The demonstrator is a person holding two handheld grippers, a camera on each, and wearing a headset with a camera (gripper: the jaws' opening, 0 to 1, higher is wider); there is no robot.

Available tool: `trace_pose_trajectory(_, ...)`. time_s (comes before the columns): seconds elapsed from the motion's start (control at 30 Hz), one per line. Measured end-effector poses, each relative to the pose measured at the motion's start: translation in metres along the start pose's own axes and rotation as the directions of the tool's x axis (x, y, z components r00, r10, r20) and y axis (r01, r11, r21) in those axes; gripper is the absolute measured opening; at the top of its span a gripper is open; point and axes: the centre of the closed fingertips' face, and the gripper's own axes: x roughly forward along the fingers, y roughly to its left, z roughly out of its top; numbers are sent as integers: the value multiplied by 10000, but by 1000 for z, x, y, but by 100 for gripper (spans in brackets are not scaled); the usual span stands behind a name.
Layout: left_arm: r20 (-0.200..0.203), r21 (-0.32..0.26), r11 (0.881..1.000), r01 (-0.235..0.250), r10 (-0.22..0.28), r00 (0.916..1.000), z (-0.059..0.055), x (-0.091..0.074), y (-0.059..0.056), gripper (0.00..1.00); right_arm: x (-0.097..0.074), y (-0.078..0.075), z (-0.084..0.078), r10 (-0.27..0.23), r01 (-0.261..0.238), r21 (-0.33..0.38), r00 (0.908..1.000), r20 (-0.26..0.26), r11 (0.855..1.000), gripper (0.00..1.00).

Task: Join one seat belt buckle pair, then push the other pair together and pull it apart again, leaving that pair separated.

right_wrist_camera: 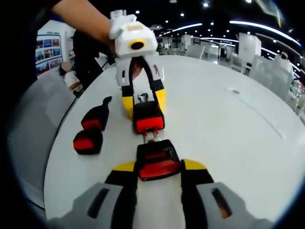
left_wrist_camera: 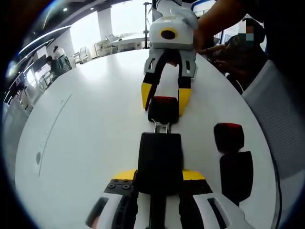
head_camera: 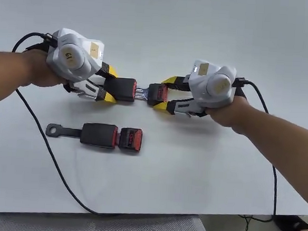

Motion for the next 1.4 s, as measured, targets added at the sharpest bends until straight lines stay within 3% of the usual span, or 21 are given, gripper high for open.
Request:
trace_pose_trajectory(0.47, 8, -194, 9998, -70, 71, 10000, 1, 1, -1, 34, -39, -12, -32, -310, 317, 240, 9992, -265, 9992, 35)
trace_pose_trajectory(1.17, -104, -226, 9997, -60, 57, 9999, 1, 0, 0, 34, -63, -21, -55, -402, 412, 180, 9978, -533, 9990, 36)
trace_pose_trajectory(1.4, -137, -248, 9997, -66, 63, 9999, 1, 0, 0, 34, -79, -22, -66, -432, 445, 189, 9970, -649, 9988, 36)
